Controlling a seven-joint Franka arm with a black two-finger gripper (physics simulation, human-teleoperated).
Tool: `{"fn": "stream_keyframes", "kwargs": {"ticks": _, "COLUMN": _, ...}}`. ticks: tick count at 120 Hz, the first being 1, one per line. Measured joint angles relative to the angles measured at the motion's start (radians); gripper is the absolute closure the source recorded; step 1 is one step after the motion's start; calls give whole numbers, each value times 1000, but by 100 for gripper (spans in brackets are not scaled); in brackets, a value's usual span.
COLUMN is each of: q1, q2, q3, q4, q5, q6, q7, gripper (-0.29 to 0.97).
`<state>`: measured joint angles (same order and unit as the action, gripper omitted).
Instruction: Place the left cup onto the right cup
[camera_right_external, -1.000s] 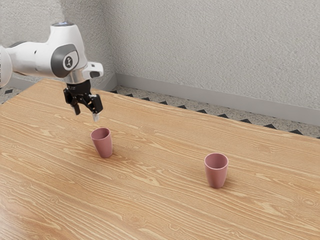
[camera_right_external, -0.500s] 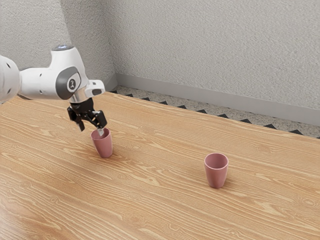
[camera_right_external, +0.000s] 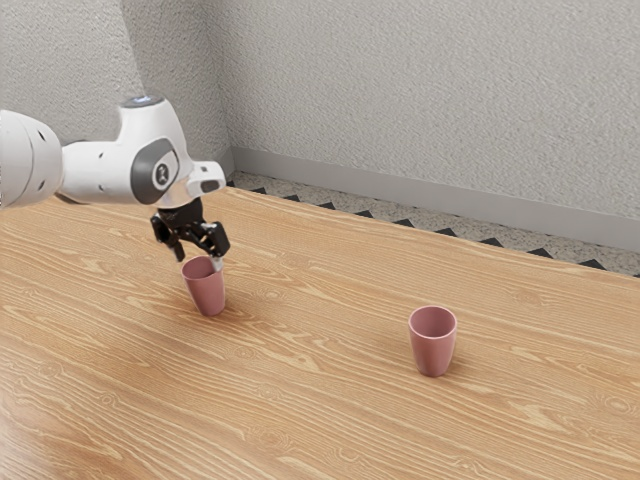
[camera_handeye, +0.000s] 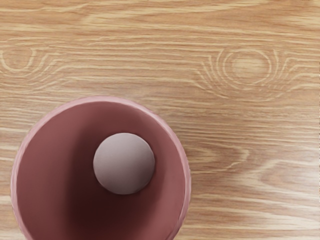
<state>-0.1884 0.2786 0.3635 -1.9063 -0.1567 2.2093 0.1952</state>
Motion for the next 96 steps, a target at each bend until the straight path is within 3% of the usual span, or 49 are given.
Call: {"fn": "stream_keyframes", "kwargs": {"ticks": 96, "q1": -7, "q2": 77, "q3": -11, "q4": 49, "q5": -30, "q6": 34, "q7": -24, "gripper": 3}}
